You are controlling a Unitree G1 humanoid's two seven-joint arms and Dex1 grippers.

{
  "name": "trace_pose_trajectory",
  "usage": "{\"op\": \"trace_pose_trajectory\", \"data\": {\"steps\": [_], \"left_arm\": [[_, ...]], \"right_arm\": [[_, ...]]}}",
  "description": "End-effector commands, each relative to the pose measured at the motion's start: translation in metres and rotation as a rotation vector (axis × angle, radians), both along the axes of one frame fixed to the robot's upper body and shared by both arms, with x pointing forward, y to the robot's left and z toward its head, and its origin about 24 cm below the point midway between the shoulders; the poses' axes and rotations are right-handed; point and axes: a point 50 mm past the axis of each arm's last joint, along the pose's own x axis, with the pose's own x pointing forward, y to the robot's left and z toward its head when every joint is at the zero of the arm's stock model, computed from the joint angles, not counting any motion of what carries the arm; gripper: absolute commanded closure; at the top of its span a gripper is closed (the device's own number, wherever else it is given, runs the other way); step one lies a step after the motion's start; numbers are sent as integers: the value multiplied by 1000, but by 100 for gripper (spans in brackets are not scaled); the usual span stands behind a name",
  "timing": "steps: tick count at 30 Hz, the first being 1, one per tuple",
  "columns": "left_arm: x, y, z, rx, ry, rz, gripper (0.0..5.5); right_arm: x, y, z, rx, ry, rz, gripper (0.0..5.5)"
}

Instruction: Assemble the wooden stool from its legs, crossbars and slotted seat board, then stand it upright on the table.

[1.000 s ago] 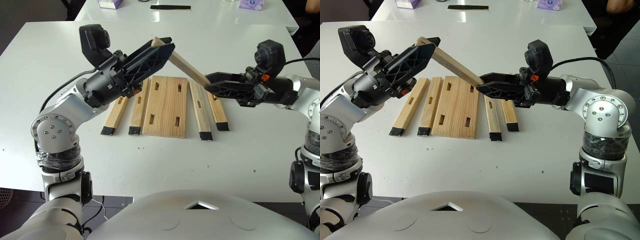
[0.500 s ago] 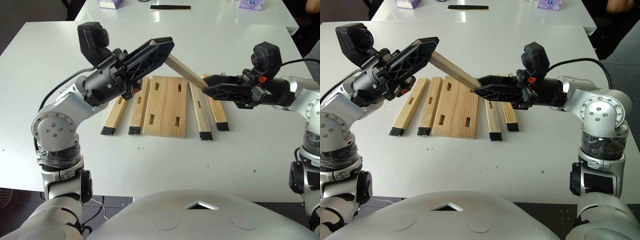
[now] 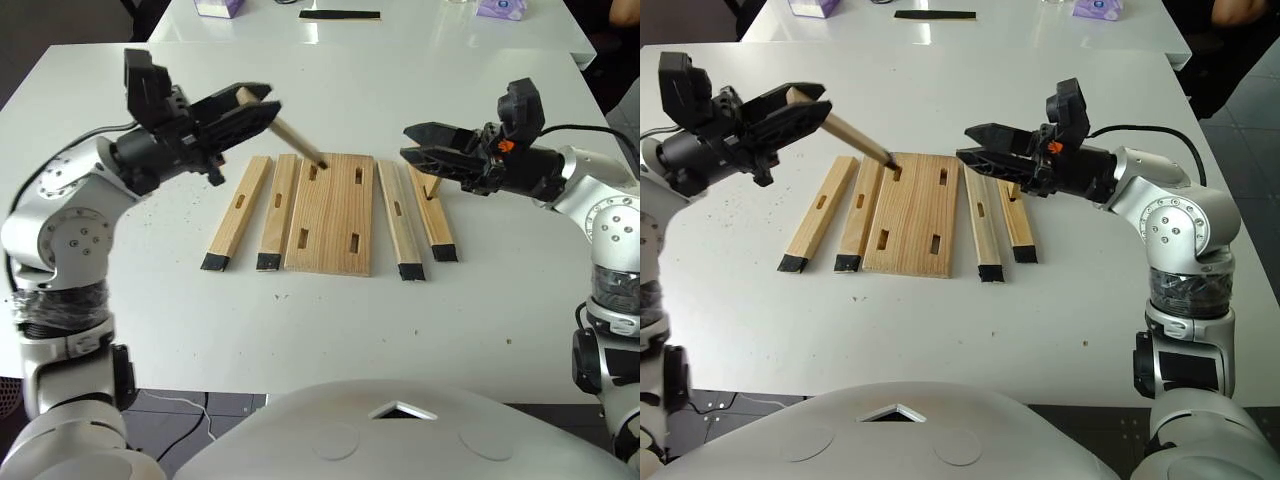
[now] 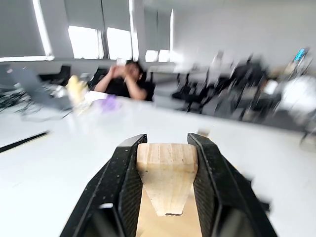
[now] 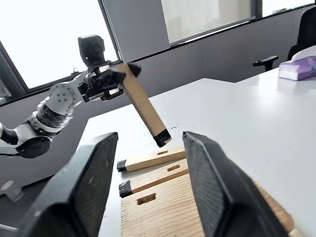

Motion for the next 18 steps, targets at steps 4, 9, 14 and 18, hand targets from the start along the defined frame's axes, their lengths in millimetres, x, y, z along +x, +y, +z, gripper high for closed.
{"op": "trace_pose_trajectory", "data": {"steps": [4,9,14,18], "left_arm": [[15,45,-39,433,8,67,420],[16,66,-35,495,-13,110,420],[15,64,-27,442,-43,105,420],[14,57,-26,385,-43,87,420]], "right_arm": [[15,1,-7,-52,-100,-134,310],[17,-5,-9,-39,-115,-198,310],[23,-24,0,23,-111,-307,310],[37,-40,12,100,-109,-435,310]]}}
